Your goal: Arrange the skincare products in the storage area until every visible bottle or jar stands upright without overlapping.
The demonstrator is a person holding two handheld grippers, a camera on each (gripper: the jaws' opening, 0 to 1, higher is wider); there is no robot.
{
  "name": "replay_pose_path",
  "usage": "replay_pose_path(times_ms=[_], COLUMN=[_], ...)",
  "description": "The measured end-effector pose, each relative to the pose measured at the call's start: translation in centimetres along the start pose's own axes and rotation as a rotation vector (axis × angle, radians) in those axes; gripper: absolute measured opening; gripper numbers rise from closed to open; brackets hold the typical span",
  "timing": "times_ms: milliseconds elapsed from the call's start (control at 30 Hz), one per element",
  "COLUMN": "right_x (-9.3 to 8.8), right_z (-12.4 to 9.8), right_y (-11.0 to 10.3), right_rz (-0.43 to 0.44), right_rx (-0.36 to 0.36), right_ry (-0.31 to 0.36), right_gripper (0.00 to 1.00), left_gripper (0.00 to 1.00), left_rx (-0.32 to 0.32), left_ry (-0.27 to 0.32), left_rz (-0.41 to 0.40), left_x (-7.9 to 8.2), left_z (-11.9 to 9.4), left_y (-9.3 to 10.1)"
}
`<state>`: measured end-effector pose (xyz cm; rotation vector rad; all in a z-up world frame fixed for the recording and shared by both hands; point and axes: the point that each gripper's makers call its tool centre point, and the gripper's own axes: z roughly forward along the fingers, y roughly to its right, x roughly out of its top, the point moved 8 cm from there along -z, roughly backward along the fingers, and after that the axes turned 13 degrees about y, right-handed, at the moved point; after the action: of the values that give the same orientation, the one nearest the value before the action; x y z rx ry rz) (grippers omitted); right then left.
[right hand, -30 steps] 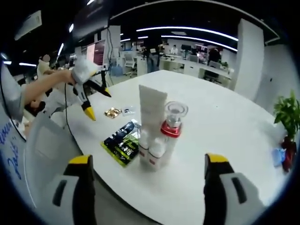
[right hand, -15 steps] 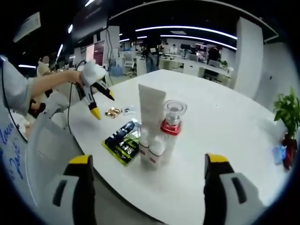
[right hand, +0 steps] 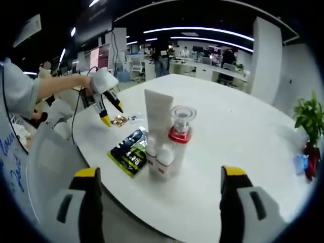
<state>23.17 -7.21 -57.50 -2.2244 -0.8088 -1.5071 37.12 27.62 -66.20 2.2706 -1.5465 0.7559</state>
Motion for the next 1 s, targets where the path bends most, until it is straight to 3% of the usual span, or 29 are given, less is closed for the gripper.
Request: replay_pose_path(times_ms=[633, 1000], right_x=[-0.2, 0.1], right_z=[0.3, 0.3], right_y=[-0.2, -0.2], right_rz=[0.025, 0.049], right_rx=[0.023, 0.041], right_ry=[-0.010, -0.001], right_gripper=[0.97, 0.96], left_gripper=[0.47, 0.41], left_rx=[-0.087, -0.109], left_ry=[-0.092, -0.093], left_rz=[0.059, 0.074], left_x=[0.0, -0.1], left_z=[1.3, 1.7], left_y=[-1.4, -1.9])
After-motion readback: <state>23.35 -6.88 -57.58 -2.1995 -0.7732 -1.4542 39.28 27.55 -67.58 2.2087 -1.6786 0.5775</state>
